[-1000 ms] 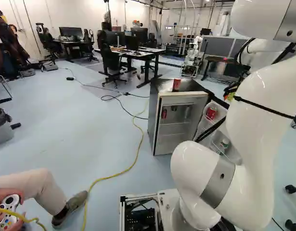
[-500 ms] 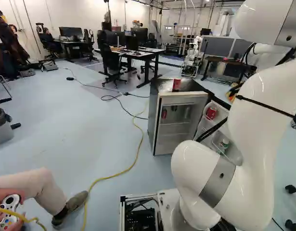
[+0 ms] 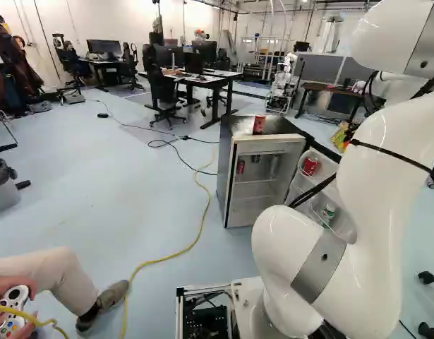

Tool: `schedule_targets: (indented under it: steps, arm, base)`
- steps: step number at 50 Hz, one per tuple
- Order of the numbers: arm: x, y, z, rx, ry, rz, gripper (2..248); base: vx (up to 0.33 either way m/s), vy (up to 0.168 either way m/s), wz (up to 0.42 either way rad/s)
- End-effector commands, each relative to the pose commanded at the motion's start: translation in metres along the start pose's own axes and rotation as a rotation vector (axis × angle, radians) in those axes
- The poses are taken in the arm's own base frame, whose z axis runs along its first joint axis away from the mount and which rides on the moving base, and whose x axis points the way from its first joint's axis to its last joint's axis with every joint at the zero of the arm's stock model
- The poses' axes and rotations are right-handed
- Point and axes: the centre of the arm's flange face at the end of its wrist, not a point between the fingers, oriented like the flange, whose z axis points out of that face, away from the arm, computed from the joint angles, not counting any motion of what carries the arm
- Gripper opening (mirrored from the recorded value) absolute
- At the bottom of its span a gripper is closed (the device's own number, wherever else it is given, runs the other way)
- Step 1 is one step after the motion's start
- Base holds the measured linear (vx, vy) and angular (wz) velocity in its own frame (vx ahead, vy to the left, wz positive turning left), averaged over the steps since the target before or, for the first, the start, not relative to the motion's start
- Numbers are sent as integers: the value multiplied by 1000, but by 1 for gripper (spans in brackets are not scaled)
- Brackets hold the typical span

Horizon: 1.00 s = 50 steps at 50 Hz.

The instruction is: Grab a drink from the fridge

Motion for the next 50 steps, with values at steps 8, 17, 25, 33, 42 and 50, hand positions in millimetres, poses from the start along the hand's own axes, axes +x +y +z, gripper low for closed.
schedule_targets:
  steps: [8, 17, 25, 33, 42, 50]
  arm:
    - [9, 7, 2, 7, -11, 22, 247]
    - [18, 14, 5, 23, -29, 55, 247]
    - [26, 21, 6, 39, -45, 87, 247]
    - [33, 29, 7, 54, -59, 117, 247]
    - [42, 40, 9, 56, -54, 135, 247]
    - [45, 43, 9, 55, -50, 140, 247]
  base:
    - [0, 0, 0]
    - [0, 0, 0]
    - [0, 0, 0]
    - [0, 0, 0]
    - [0, 0, 0]
    - [0, 0, 0]
